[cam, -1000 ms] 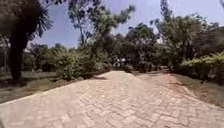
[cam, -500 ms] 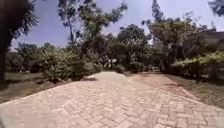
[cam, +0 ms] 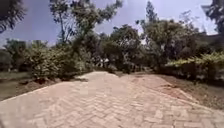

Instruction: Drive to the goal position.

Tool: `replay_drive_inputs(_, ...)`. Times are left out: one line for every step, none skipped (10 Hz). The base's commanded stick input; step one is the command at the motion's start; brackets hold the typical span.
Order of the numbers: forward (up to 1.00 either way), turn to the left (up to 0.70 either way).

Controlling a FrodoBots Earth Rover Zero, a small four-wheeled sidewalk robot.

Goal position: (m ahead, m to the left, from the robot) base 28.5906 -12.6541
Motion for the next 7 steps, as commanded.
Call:
replay_drive_inputs(0.70, -0.35)
replay_drive_inputs(0.70, -0.35)
replay_drive_inputs(0.70, -0.35)
replay_drive_inputs(0.70, -0.35)
replay_drive_inputs(0.70, -0.35)
replay_drive_inputs(0.70, -0.35)
replay_drive_inputs(0.70, 0.00)
